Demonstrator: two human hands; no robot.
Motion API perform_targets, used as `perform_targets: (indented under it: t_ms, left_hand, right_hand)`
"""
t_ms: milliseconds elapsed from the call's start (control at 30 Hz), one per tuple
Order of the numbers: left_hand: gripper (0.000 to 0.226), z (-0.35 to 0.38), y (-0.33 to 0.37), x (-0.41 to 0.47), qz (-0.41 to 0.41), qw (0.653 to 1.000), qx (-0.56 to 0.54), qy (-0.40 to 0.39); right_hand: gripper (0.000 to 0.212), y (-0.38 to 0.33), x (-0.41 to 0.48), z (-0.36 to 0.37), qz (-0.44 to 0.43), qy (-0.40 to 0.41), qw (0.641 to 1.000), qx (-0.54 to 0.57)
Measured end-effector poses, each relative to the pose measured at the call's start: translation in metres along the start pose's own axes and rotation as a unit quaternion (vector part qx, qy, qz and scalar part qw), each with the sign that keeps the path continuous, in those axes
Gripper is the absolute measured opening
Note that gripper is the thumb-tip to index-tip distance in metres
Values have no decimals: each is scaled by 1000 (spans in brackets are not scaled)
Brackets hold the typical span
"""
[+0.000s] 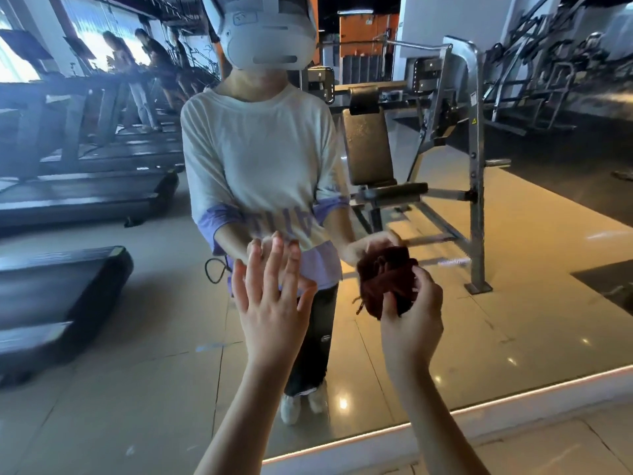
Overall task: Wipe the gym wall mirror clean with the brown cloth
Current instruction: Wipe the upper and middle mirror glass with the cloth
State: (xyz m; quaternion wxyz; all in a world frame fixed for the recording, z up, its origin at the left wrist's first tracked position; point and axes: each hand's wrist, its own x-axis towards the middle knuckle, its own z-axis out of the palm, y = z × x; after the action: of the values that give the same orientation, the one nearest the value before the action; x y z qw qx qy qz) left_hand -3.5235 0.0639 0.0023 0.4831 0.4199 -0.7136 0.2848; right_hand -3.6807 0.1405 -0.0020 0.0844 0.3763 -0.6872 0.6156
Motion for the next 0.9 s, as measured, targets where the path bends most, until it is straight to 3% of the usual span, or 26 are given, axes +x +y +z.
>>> perform_targets:
  t_ms: [167, 367, 567, 733, 900]
  left_hand:
    - [59, 2, -2, 1, 12, 1000, -3, 5]
    - [58, 4, -4, -2, 10, 1000, 1, -4]
    - [60, 2, -3, -1, 15, 1000, 7, -4]
    - [65, -1, -1, 1, 3, 1000, -3, -2]
    - [65, -2, 9, 6, -34, 999, -18, 16]
  right_hand:
    - [51, 4, -30, 16, -75, -92, 993, -18]
    - [51, 16, -32, 17, 46, -9, 999, 7]
    - [49, 3, -29, 19, -59, -65, 996, 1]
    - [49, 15, 3, 0, 45, 28, 998, 43]
    - [50, 19, 2, -1, -121, -78, 990, -4]
